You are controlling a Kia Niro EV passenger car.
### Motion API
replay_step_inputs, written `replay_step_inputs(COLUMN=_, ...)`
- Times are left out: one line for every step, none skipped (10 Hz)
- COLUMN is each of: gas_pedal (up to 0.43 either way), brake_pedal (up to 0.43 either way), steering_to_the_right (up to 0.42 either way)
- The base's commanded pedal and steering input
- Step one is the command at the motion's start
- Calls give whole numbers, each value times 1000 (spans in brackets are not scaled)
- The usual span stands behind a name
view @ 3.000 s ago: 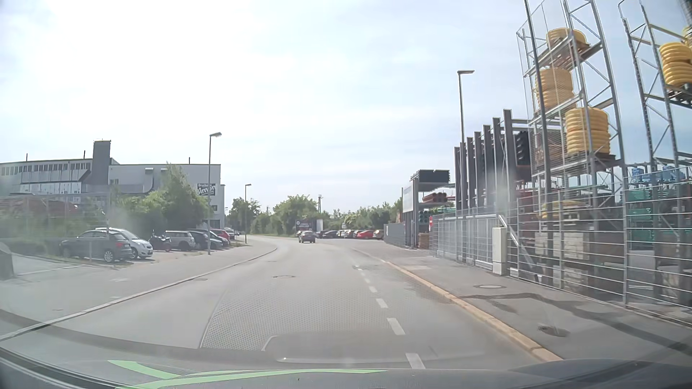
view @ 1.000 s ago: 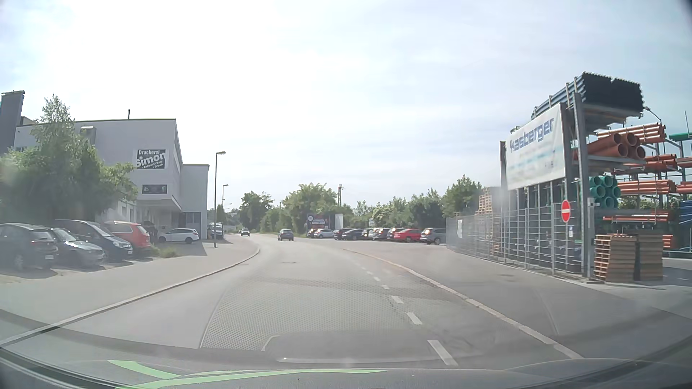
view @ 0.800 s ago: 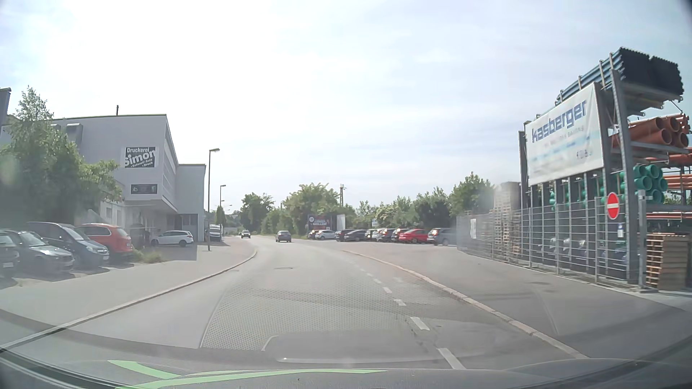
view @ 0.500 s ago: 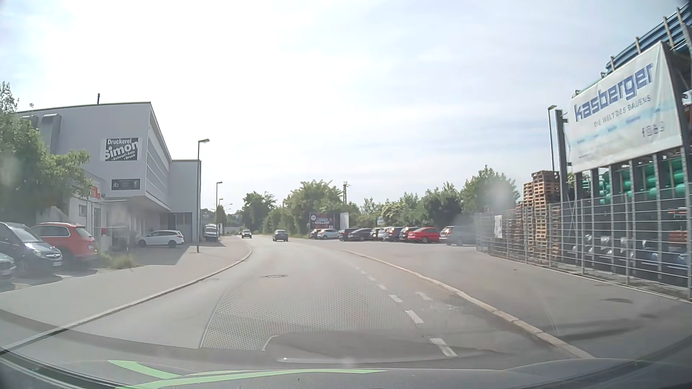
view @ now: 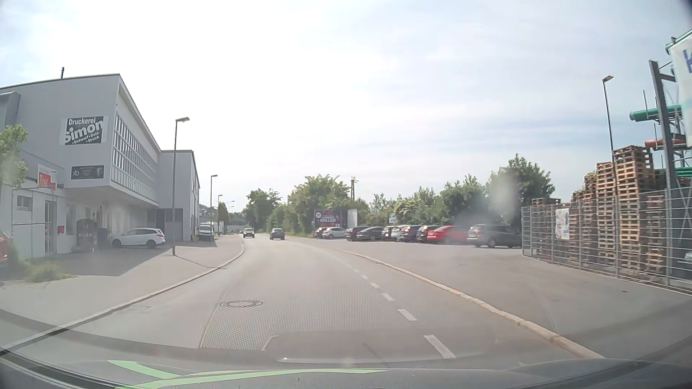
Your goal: Follow the waypoints while adhering to traffic rules and regulations
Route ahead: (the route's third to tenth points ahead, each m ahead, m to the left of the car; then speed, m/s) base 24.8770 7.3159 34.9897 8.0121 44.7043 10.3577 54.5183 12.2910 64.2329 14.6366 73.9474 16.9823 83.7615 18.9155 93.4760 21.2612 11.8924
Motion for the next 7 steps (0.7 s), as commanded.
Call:
replay_step_inputs(gas_pedal=59, brake_pedal=0, steering_to_the_right=-19)
replay_step_inputs(gas_pedal=59, brake_pedal=0, steering_to_the_right=-19)
replay_step_inputs(gas_pedal=59, brake_pedal=0, steering_to_the_right=-19)
replay_step_inputs(gas_pedal=59, brake_pedal=0, steering_to_the_right=-19)
replay_step_inputs(gas_pedal=59, brake_pedal=0, steering_to_the_right=-20)
replay_step_inputs(gas_pedal=59, brake_pedal=0, steering_to_the_right=-20)
replay_step_inputs(gas_pedal=59, brake_pedal=0, steering_to_the_right=-21)
